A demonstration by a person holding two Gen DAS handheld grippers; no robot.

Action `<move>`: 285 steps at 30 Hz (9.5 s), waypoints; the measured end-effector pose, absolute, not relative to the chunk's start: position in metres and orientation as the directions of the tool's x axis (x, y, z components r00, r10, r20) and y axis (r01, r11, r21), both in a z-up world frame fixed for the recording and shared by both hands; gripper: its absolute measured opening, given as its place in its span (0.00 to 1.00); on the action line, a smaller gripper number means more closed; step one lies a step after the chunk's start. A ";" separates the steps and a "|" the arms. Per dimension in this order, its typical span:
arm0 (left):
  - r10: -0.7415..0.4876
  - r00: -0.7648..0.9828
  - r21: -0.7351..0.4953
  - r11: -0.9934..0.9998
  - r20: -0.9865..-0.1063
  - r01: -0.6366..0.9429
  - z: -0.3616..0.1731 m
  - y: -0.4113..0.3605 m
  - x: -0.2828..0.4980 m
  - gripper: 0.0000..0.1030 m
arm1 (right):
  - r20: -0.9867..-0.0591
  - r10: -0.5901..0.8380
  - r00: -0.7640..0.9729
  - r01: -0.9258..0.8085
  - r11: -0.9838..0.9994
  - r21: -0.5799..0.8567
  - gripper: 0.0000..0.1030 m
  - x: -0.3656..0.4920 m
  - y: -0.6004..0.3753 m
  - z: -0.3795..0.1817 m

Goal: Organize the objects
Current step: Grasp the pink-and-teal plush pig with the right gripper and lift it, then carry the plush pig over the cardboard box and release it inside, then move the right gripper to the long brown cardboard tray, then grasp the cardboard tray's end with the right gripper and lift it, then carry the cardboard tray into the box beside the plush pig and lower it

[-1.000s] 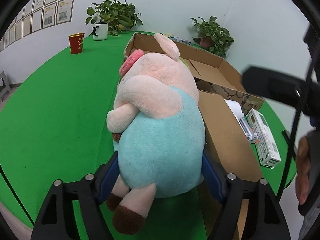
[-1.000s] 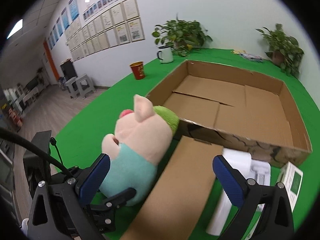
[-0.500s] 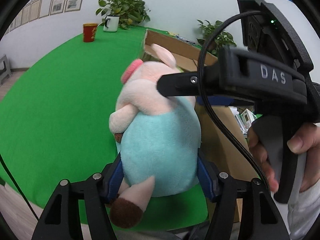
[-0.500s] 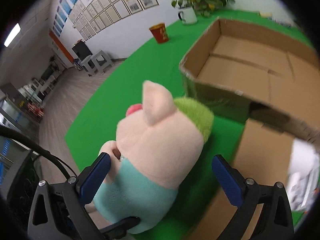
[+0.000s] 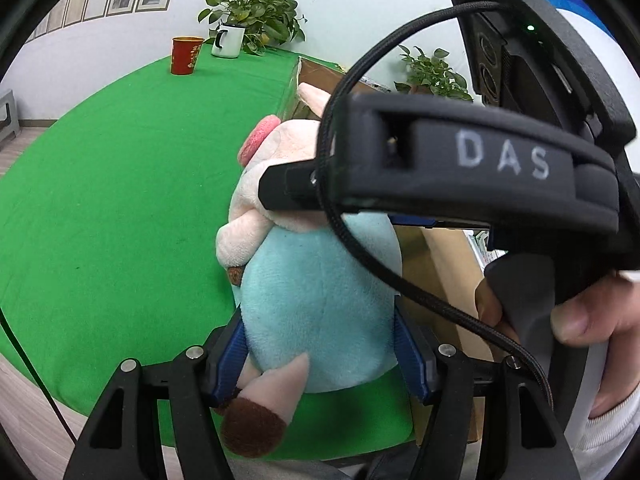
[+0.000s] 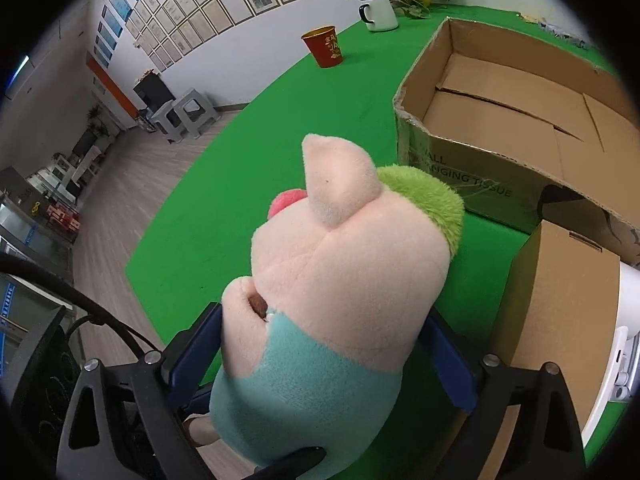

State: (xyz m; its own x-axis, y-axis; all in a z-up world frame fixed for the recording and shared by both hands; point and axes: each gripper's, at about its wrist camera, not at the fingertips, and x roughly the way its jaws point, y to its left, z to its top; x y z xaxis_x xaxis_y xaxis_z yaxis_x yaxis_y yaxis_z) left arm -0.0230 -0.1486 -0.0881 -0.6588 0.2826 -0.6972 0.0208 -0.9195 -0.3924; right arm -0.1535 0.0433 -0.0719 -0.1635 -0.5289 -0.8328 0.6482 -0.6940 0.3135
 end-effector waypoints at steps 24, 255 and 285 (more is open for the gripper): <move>0.262 -0.817 -0.248 -0.957 -0.513 -0.151 0.016 -0.097 -0.037 0.55 | -0.601 -0.634 -0.486 0.659 -0.718 0.224 0.67 -0.139 0.076 0.034; 0.435 -0.518 -0.427 -0.893 -0.736 -0.144 -0.097 -0.033 -0.032 0.34 | -0.747 -0.603 -0.279 0.448 -0.770 0.454 0.54 -0.064 0.220 -0.111; 0.377 -0.596 -0.315 -0.925 -0.709 -0.210 -0.055 -0.008 -0.024 0.14 | -0.678 -0.424 -0.601 0.409 -0.891 0.194 0.09 -0.060 0.213 -0.071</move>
State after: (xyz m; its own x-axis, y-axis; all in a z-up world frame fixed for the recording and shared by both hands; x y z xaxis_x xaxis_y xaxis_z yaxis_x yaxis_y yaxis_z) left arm -0.0237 -0.0080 -0.0548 -0.5963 0.3770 -0.7088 -0.2103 -0.9254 -0.3153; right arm -0.0602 0.2132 -0.0705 -0.6007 -0.4236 -0.6781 0.4094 -0.8915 0.1942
